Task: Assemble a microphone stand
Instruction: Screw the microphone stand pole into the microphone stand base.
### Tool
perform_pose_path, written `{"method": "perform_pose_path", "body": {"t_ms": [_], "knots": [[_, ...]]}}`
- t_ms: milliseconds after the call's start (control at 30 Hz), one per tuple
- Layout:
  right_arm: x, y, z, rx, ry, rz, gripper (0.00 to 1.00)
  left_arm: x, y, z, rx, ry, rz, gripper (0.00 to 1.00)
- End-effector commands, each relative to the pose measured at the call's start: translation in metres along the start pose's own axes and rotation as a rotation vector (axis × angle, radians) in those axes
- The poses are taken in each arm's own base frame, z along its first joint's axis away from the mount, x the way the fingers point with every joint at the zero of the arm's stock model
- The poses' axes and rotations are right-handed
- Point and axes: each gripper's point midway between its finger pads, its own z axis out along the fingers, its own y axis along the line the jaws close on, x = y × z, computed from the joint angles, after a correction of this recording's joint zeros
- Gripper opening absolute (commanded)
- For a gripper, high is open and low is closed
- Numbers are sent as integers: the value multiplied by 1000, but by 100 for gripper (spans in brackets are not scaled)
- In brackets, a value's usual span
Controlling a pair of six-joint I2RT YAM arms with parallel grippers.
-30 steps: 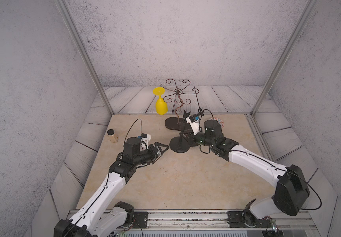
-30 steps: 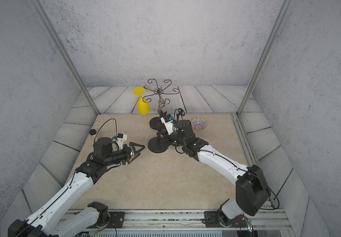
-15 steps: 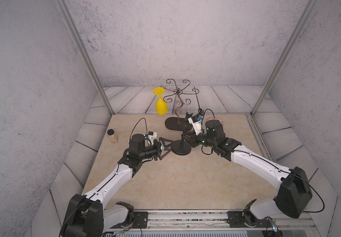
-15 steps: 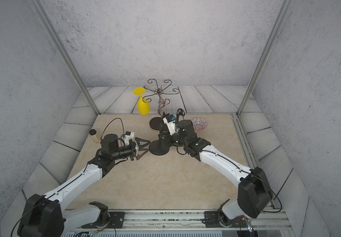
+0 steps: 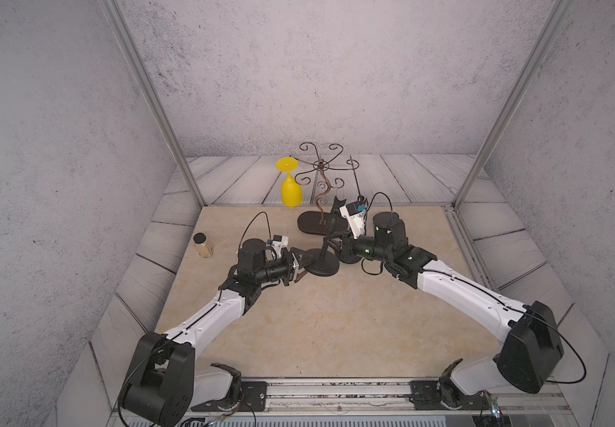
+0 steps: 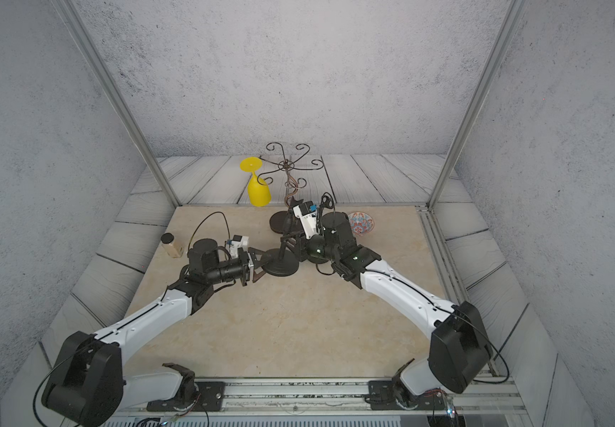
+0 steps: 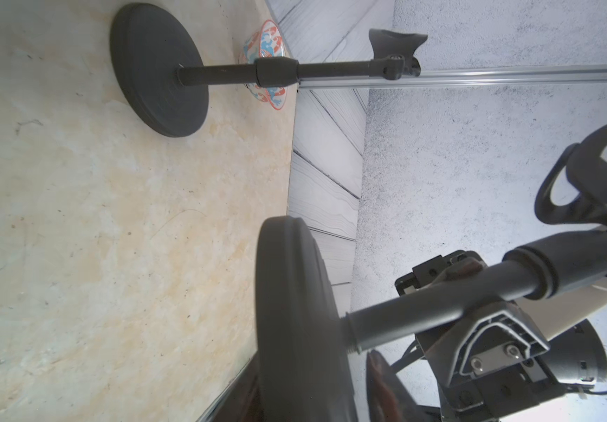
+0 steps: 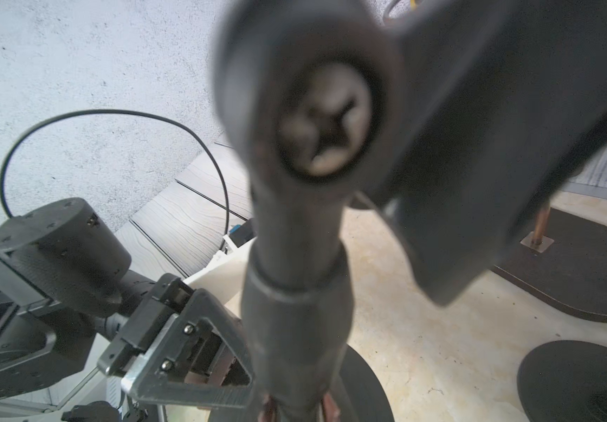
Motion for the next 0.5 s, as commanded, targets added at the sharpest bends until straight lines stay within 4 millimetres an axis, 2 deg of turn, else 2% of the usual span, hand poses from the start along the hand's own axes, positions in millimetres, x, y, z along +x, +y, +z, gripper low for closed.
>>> {"method": "perform_pose_path", "body": {"t_ms": [0, 467], "knots": [[-27, 22, -11, -84, -96, -18, 0, -1, -30, 2, 86, 4, 51, 39], [-2, 7, 1, -9, -71, 0, 0, -17, -53, 5, 171, -125, -34, 3]]}}
